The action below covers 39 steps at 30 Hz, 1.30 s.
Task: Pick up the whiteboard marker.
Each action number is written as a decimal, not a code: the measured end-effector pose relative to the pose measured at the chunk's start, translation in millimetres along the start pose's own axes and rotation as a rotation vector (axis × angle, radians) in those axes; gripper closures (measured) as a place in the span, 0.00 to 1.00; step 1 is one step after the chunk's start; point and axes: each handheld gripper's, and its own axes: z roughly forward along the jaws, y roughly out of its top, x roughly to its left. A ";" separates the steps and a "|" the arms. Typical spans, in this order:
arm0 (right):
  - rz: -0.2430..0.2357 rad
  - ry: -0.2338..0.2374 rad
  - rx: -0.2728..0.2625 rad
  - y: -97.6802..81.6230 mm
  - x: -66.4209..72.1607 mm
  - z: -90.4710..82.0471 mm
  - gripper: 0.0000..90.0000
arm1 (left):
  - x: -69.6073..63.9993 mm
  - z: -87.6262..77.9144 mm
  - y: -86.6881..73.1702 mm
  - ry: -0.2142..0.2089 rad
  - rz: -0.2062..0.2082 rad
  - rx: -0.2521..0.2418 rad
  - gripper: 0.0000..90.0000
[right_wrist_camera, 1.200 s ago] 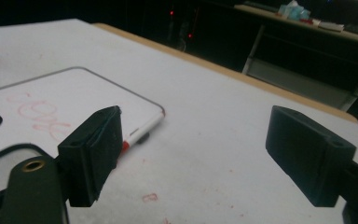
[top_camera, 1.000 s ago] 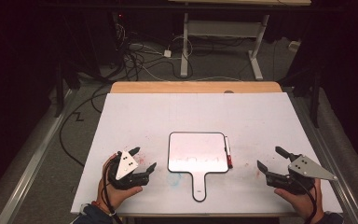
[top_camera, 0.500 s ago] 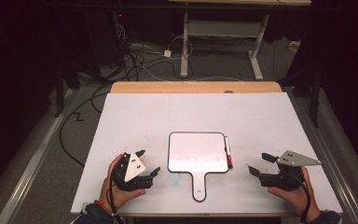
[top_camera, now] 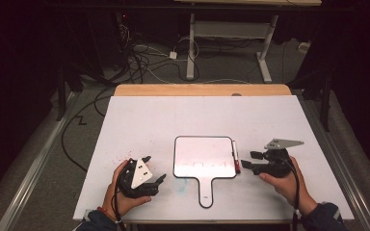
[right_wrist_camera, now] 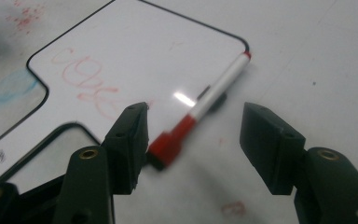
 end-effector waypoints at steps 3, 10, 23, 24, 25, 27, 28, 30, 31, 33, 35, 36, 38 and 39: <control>0.013 -0.007 0.022 12.6 -3.8 8.3 0.49 | 0.0 0.6 -0.1 0.000 -0.003 0.004 0.25; 0.136 0.036 0.115 35.9 -28.4 48.9 0.52 | -1.0 0.6 -1.6 -0.011 -0.005 0.006 0.25; 0.201 0.043 0.156 38.5 -35.3 73.9 0.72 | -2.6 1.0 -2.3 -0.021 -0.003 0.016 0.25; 0.196 0.032 0.157 38.3 -34.1 73.9 0.78 | -2.6 1.0 -2.0 -0.023 0.001 0.019 0.25; 0.196 0.032 0.157 38.3 -34.1 73.9 0.78 | -2.8 1.1 -1.8 -0.024 0.002 0.019 0.25; 0.190 0.039 0.154 38.0 -33.2 73.7 0.81 | -3.0 1.6 -1.4 -0.028 0.003 0.020 0.25; 0.186 0.037 0.155 38.1 -32.2 73.8 0.82 | -3.1 1.9 -1.3 -0.031 0.003 0.021 0.25; 0.168 0.032 0.145 38.8 -29.9 73.0 0.89 | -3.2 2.5 -1.1 -0.033 0.004 0.023 0.25; 0.158 0.024 0.140 39.2 -29.0 71.8 0.89 | -3.2 2.5 -1.1 -0.035 0.003 0.022 0.25; 0.148 0.034 0.141 39.4 -28.2 71.3 0.90 | -2.9 2.8 -1.1 -0.037 0.002 0.022 0.25; 0.137 0.029 0.142 39.5 -27.1 71.3 0.90 | -2.3 3.4 -1.0 -0.043 -0.005 0.022 0.25; 0.116 0.025 0.140 39.5 -25.5 70.8 0.90 | -2.2 3.5 -0.9 -0.043 -0.007 0.022 0.25; 0.105 0.021 0.136 39.5 -24.7 70.1 0.91 | -1.7 3.8 -0.3 -0.054 -0.021 0.020 0.25; 0.100 0.019 0.115 40.3 -23.9 67.1 0.91 | -1.3 4.1 0.5 -0.059 -0.030 0.015 0.25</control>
